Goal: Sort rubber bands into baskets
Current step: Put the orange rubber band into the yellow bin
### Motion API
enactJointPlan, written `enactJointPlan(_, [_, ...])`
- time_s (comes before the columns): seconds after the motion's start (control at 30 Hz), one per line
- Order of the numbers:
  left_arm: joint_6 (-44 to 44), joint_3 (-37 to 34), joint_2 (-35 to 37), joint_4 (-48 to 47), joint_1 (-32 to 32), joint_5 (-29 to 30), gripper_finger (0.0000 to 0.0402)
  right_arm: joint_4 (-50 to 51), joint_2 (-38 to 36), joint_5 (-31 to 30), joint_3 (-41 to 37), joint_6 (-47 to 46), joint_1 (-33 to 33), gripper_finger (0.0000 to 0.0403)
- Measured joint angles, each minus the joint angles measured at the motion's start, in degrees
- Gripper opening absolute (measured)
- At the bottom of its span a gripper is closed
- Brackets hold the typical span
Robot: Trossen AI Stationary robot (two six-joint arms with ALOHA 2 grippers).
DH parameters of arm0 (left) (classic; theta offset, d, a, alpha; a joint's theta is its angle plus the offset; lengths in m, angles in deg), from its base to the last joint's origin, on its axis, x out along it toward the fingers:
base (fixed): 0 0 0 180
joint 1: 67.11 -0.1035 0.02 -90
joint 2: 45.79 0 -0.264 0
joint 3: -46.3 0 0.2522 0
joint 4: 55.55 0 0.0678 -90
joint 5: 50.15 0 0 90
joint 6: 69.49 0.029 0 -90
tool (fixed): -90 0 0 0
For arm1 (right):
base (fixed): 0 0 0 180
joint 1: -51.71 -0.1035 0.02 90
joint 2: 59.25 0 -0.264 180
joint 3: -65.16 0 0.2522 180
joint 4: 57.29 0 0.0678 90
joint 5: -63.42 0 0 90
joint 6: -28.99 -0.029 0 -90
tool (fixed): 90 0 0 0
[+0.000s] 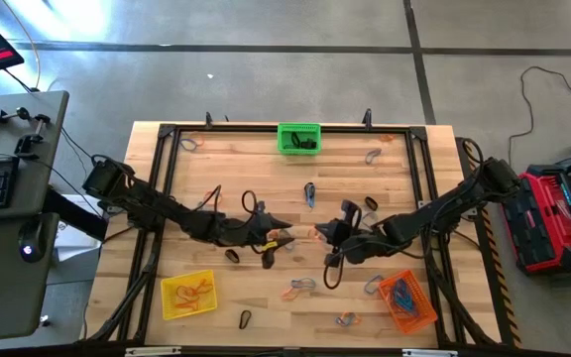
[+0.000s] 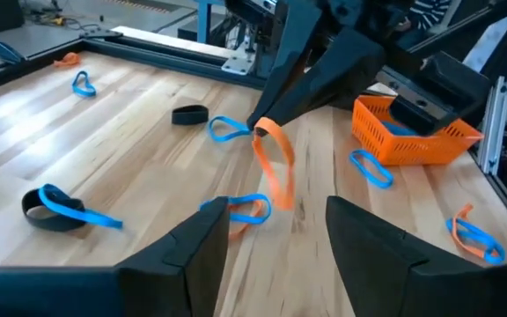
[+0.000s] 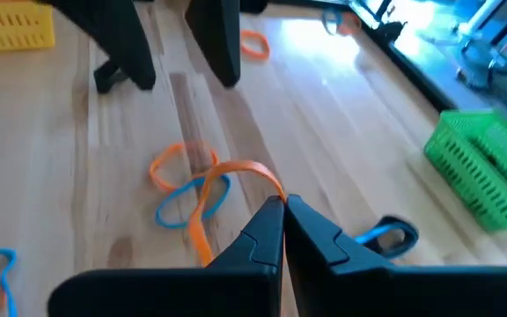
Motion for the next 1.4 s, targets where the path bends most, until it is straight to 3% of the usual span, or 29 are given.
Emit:
enactJointPlan(0.33, [-1.0,3.3,-1.1,-0.4,-2.4,-4.0,0.0184,-5.6,0.0,-0.8,0.0,6.4,0.0,0.0])
enactJointPlan(0.8, [-2.5,6.7,-5.4,0.3,-5.4,-12.0,0.0177,-5.9,0.0,-0.6,0.0,6.8,0.0,0.0])
enactJointPlan(1.1, [-0.5,8.3,-8.0,3.5,-7.4,-19.0,0.0154,-6.2,0.0,-0.5,0.0,7.8,0.0,0.0])
enactJointPlan(1.4, [2.1,9.2,-9.9,4.4,-7.2,-18.8,0.0089,-6.0,0.0,-0.4,0.0,8.1,-0.3,0.0])
